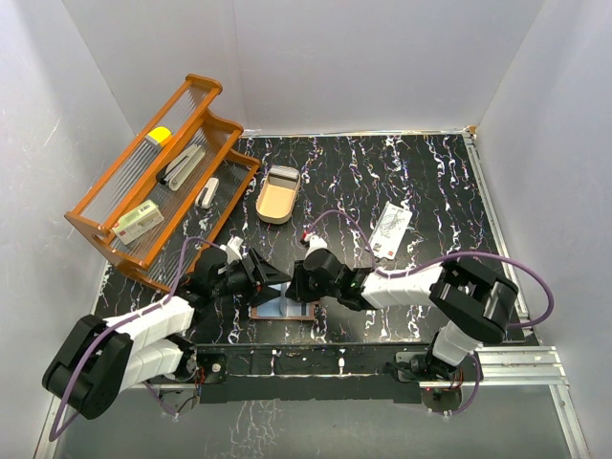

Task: Put the credit cards into the card holder
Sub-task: Turn over the card slot in the card holder.

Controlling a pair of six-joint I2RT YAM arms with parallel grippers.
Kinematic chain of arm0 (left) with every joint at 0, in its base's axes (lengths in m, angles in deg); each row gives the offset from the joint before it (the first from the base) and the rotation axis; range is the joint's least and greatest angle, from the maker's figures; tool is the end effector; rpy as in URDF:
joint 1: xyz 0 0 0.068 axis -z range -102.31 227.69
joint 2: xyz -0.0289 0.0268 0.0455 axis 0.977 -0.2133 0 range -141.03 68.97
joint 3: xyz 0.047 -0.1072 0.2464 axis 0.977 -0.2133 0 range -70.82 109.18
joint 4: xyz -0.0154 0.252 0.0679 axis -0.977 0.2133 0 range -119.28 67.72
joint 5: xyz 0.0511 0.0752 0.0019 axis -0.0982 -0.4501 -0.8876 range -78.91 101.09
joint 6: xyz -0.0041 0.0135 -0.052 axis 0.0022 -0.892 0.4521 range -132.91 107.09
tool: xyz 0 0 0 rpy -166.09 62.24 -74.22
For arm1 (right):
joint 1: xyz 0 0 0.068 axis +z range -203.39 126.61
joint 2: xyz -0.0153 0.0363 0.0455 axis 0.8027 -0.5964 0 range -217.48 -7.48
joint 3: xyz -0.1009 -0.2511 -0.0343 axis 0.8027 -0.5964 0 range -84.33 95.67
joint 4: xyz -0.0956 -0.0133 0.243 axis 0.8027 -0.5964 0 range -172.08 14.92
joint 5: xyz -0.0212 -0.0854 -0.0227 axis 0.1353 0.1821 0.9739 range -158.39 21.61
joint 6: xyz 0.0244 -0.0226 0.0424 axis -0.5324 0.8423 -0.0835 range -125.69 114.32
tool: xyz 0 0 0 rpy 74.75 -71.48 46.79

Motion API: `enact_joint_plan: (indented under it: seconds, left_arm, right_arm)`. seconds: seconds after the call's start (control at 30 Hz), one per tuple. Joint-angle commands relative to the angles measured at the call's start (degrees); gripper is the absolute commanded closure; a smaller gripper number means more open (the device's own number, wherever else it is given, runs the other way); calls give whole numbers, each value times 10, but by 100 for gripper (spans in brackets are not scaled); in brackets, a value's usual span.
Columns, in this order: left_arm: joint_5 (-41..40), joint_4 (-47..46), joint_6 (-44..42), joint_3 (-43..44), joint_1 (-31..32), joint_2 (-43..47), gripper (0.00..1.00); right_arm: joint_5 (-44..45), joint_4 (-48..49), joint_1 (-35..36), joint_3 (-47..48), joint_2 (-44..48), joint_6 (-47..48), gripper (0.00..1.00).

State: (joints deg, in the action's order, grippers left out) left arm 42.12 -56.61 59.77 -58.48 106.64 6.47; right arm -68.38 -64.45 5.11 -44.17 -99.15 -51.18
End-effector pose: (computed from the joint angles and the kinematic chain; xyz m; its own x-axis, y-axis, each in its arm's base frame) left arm 0.1640 -0.1116 0.1575 -0.8940 -0.4403 -0.0834 -0.0769 0.3341 -0.9394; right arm 0.1619 0.2644 0.1513 -0.8477 -0.0185 -0.5301 -0.3538 0.7644 0.5391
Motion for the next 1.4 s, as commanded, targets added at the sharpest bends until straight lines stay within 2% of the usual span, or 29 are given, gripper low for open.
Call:
enact_joint_plan:
  seconds: [0.0, 0.27, 0.53, 0.8, 1.03, 1.07, 1.13, 1.2, 1.3, 1.37]
  left_arm:
    - [-9, -1, 1, 22, 9, 0, 30]
    - [-19, -3, -6, 37, 30, -20, 30]
    - [-27, 13, -26, 53, 45, -23, 29]
    - [-52, 70, -58, 59, 46, -3, 29]
    - [-76, 140, -103, 82, 45, 15, 29]
    - [-82, 154, -110, 84, 45, 23, 28]
    - [-97, 185, -127, 91, 45, 38, 13]
    - [-110, 220, -147, 101, 45, 53, 3]
    - [-134, 274, -181, 118, 46, 76, 1]
    - [-149, 305, -202, 131, 45, 89, 1]
  right_arm:
    - [40, 9, 2, -20, 53, -1, 87]
    - [115, -33, 2, -74, 150, -10, 79]
    - [178, -75, 2, -72, 223, -3, 74]
    - [262, -154, 1, -3, 238, 62, 69]
    - [305, -125, -3, 50, 216, 183, 63]
    - [302, -130, -8, 67, 205, 202, 62]
    - [278, -144, -23, 105, 180, 237, 61]
    - [222, -150, -46, 142, 151, 276, 59]
    - [130, -148, -86, 190, 110, 331, 55]
    - [104, -158, -108, 228, 74, 366, 52]
